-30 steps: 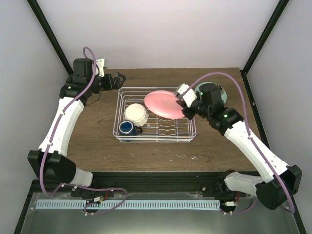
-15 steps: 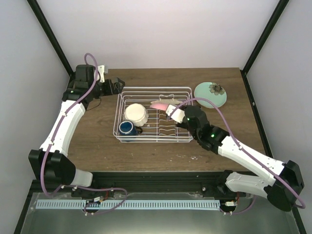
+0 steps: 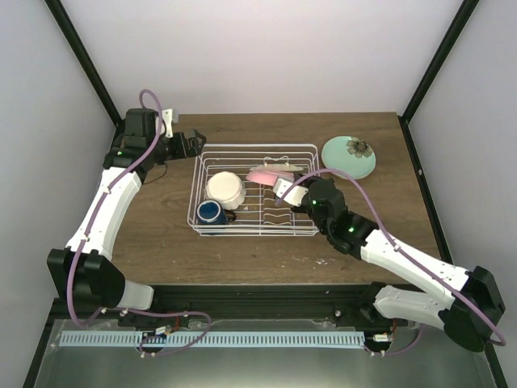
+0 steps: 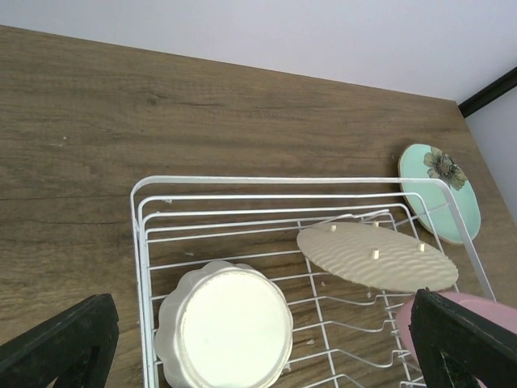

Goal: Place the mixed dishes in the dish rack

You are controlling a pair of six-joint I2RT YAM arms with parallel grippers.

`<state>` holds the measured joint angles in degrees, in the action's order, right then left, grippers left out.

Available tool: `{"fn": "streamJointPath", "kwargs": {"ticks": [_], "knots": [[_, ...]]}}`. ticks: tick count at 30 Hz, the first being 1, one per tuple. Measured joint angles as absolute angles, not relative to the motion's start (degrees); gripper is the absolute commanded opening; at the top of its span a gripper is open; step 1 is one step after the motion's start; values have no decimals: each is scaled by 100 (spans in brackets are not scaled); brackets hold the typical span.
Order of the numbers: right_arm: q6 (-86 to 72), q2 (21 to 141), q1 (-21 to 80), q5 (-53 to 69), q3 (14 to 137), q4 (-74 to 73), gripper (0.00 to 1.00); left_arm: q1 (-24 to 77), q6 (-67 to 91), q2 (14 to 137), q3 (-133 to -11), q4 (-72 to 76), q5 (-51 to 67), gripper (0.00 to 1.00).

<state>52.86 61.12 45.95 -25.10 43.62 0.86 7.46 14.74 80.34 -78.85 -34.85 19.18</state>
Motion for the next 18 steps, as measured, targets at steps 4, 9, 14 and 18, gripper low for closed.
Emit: {"fn": "streamJointPath", "kwargs": {"ticks": [4, 9, 14, 18], "knots": [[5266, 6106, 4595, -2397, 4219, 14, 1, 742, 1476, 8034, -7883, -3479, 1909, 100], [5266, 6101, 4595, -2366, 3948, 43, 1, 738, 1476, 8040, -7883, -3476, 1911, 100], [5264, 6099, 4587, -2388, 3695, 274, 1, 738, 1476, 8068, -7883, -3476, 1911, 100], [5251, 6104, 4582, -2379, 3581, 360, 1, 738, 1476, 8073, -7883, -3479, 1911, 100]]}}
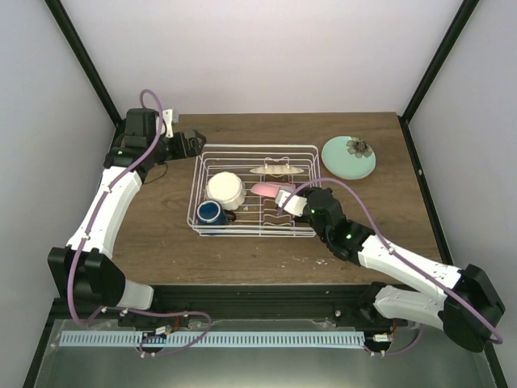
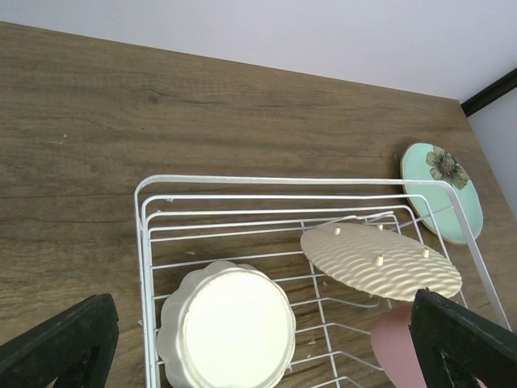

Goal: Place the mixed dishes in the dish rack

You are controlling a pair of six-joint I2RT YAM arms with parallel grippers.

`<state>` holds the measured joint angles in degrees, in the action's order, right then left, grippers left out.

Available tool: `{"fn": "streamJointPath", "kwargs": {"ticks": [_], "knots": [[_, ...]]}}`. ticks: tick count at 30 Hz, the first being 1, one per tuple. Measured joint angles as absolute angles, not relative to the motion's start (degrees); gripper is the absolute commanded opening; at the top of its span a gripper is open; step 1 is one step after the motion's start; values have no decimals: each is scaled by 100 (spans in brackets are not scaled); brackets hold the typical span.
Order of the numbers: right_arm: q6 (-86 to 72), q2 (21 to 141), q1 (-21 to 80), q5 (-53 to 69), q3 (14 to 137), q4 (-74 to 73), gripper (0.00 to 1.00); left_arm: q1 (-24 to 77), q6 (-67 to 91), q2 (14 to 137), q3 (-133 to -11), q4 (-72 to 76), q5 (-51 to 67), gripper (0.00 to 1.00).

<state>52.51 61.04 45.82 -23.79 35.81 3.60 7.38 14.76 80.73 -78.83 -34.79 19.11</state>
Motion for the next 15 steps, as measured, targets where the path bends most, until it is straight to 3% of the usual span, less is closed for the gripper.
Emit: {"fn": "streamJointPath", "kwargs": {"ticks": [4, 15], "knots": [[5242, 6173, 4578, -2296, 3540, 449, 5, 738, 1474, 8119, -7883, -3479, 1916, 100], [5059, 6499, 4604, -1946, 3542, 443, 44, 738, 1461, 8259, -7883, -3476, 1959, 100]]}}
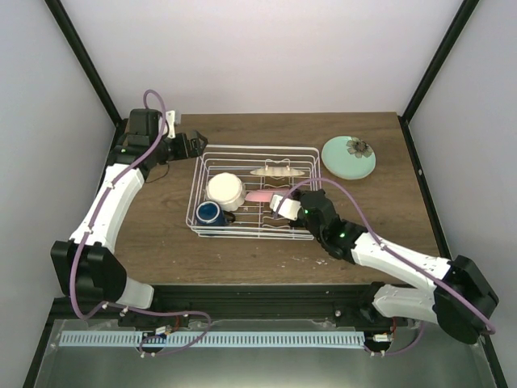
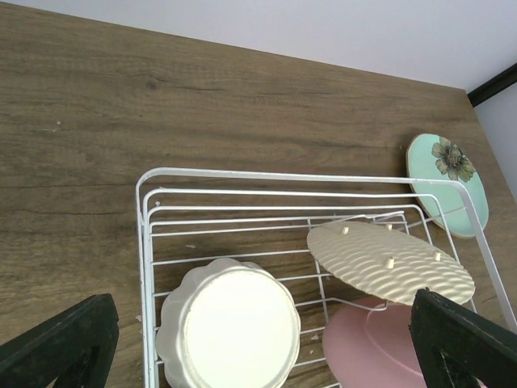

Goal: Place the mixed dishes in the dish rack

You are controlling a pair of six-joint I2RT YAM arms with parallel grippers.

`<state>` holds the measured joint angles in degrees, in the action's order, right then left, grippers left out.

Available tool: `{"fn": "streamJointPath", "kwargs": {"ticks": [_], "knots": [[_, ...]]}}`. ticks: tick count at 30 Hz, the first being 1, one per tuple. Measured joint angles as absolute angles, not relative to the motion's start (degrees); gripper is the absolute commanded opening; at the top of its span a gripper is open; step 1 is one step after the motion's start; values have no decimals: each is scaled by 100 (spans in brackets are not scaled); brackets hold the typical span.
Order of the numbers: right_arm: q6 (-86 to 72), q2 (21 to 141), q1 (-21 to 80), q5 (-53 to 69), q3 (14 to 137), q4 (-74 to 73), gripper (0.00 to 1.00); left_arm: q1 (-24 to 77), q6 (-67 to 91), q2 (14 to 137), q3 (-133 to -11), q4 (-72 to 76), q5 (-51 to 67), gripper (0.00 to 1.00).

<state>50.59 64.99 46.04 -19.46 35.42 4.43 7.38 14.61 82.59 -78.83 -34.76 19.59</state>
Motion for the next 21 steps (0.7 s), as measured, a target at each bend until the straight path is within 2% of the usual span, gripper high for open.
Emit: {"fn": "streamJointPath", "kwargs": {"ticks": [4, 7, 8, 15, 21], "knots": [[5019, 6530, 4624, -1946, 3586, 346, 63, 738, 1446, 8302, -7891, -3479, 1975, 100], [4866, 6532, 4635, -1881, 3758, 69, 93, 735, 1431, 8344, -7907, -3476, 1977, 100], [4790, 6530, 4639, -1841, 3833, -30, 99, 735, 1426, 8355, -7907, -3476, 1979, 100], [4322, 6344, 4943, -1492, 4233, -954, 100, 670, 1376, 8468, -7966, -3479, 2053, 100], [3597, 6331, 5074, -711, 4932, -2158, 100, 639, 1330, 8632, -8101, -3474, 2139, 100]]}}
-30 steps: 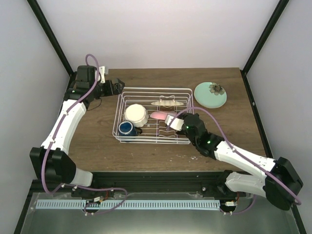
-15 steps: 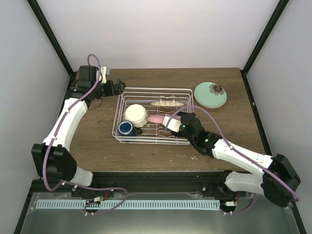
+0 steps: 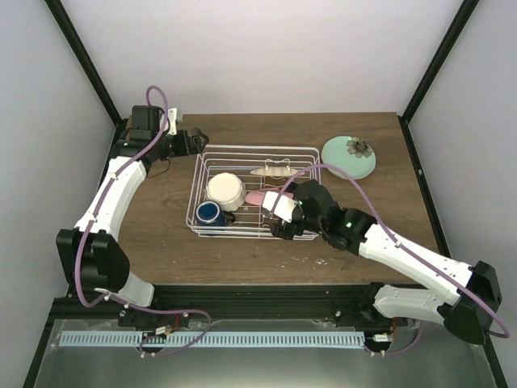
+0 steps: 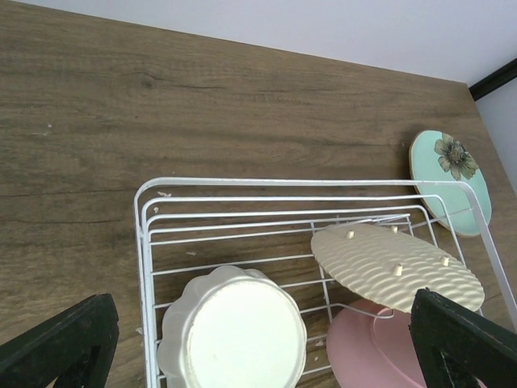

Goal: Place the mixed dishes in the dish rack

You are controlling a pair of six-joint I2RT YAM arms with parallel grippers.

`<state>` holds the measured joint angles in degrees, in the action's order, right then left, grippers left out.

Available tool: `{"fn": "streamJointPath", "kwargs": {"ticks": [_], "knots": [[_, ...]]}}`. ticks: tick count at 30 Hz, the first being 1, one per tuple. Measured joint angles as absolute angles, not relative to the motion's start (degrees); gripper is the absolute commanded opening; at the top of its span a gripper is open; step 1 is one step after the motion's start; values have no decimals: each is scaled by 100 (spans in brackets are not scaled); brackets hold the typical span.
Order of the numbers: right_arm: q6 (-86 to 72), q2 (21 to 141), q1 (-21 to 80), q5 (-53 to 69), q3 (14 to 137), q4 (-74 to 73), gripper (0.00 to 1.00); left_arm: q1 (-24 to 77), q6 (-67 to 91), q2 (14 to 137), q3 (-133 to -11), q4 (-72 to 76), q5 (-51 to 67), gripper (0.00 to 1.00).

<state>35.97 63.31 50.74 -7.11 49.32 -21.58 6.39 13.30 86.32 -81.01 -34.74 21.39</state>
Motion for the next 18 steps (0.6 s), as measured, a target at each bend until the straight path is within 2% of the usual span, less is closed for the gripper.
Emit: {"fn": "streamJointPath", "kwargs": {"ticks": [5, 11, 14, 18], "knots": [[2681, 6410, 5083, -145, 5806, -2672, 100, 635, 1328, 8809, -8200, -3457, 2226, 100], [1614, 7037, 4934, -248, 6910, -2663, 100, 635, 1302, 9054, -8460, -3492, 2241, 100], [1079, 7446, 4257, -67, 7393, -2637, 100, 635, 1280, 9170, -8586, -3505, 2239, 100], [333, 8180, 2565, 325, 8156, -2637, 100, 633, 1236, 9312, -8685, -3516, 2257, 100]]}}
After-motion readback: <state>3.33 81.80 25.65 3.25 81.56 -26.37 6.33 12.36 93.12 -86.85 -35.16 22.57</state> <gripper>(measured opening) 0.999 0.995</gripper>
